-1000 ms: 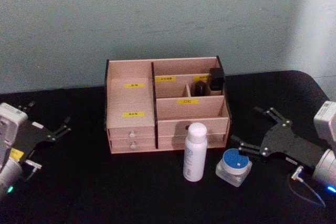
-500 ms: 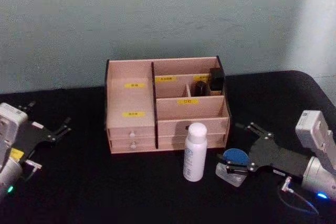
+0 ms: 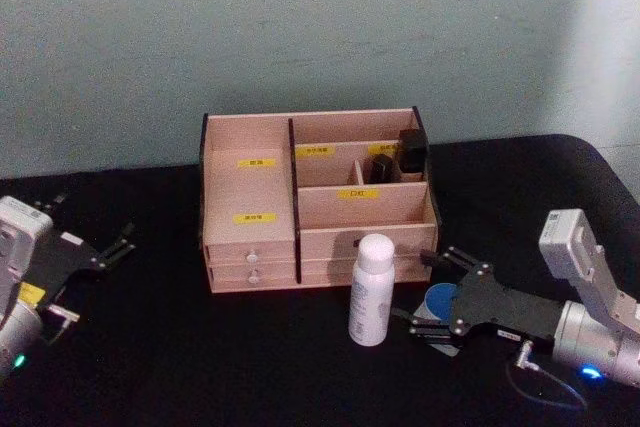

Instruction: Pick up the facial cleanser and watermelon frost from the table and place them into the tiered storage box.

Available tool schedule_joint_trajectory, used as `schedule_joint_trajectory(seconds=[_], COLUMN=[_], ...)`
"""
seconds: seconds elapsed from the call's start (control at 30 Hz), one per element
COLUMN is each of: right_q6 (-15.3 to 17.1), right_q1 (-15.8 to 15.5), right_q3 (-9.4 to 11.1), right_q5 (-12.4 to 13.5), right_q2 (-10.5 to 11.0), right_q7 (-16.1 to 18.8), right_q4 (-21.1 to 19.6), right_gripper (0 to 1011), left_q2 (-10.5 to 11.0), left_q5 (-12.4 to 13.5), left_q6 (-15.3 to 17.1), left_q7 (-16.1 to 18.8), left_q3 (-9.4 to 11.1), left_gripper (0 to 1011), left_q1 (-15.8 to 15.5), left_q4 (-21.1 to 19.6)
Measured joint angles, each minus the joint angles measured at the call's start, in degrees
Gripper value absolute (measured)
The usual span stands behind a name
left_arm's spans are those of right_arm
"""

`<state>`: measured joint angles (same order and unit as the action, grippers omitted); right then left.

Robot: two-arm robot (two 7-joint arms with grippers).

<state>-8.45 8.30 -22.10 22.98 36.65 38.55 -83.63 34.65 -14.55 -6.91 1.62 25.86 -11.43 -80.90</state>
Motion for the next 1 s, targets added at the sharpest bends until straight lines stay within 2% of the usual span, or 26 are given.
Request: schedule_joint_trajectory(seconds=[0.47,1.0], right_q6=[0.9,0.7], right_q1=[4.0,6.5], right_q3=[-2.9,-4.5], right_q5=[1.5,2.1], right_q2=[-2.2,-4.1], right_q7=[3.1,3.3], right_q4=[4.6,8.0], right_gripper=[1002,1002], left_q2=[0.0,0.0], left_q5=[0.0,0.0], left_q6=[0.0,0.0], left_q7=[0.0,0.0], left_q3=[0.0,0.0], left_gripper=[1001,1001], left_q1=[0.0,0.0], left_q4=[0.0,0.0])
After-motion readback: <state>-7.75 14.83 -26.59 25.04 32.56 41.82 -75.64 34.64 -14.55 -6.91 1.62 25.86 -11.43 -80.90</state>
